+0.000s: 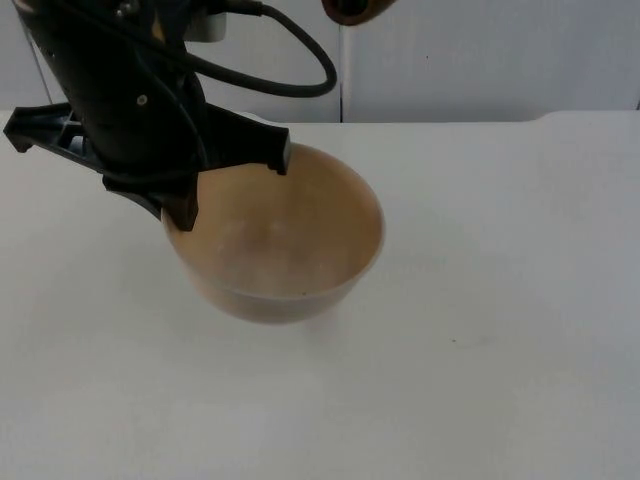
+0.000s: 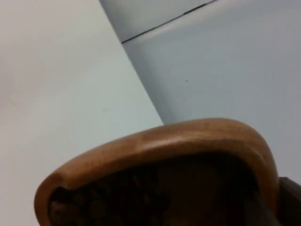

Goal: Pick up the bowl with the left hand and pour the coffee beans from the cup into the bowl with the right hand.

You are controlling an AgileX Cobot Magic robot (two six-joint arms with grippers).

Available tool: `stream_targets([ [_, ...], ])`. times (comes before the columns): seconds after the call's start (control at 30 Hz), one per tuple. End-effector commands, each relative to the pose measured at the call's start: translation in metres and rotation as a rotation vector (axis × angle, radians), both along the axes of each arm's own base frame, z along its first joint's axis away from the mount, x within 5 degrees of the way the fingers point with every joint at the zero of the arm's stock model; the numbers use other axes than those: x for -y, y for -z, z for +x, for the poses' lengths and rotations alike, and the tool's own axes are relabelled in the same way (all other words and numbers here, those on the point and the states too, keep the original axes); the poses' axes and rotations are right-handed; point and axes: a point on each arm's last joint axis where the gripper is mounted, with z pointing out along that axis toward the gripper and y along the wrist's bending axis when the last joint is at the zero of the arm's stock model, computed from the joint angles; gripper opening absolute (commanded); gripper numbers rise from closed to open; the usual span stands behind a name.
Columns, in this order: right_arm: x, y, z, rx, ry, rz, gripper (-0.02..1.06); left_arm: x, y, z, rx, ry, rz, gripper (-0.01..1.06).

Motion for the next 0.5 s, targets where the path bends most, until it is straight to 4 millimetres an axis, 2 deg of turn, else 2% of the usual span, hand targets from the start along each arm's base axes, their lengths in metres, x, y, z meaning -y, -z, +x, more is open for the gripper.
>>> stream_targets([
  [0.0,0.003,-0.011,-0.004,0.029,-0.014,-0.002,0.00,0.002,-0.004,0.000,0.016,-0.012,-0.026,0.00],
  [0.47,-0.005,-0.017,-0.016,0.079,-0.073,-0.079,0.00,0.002,-0.004,0.000,0.016,-0.012,-0.026,0.00],
])
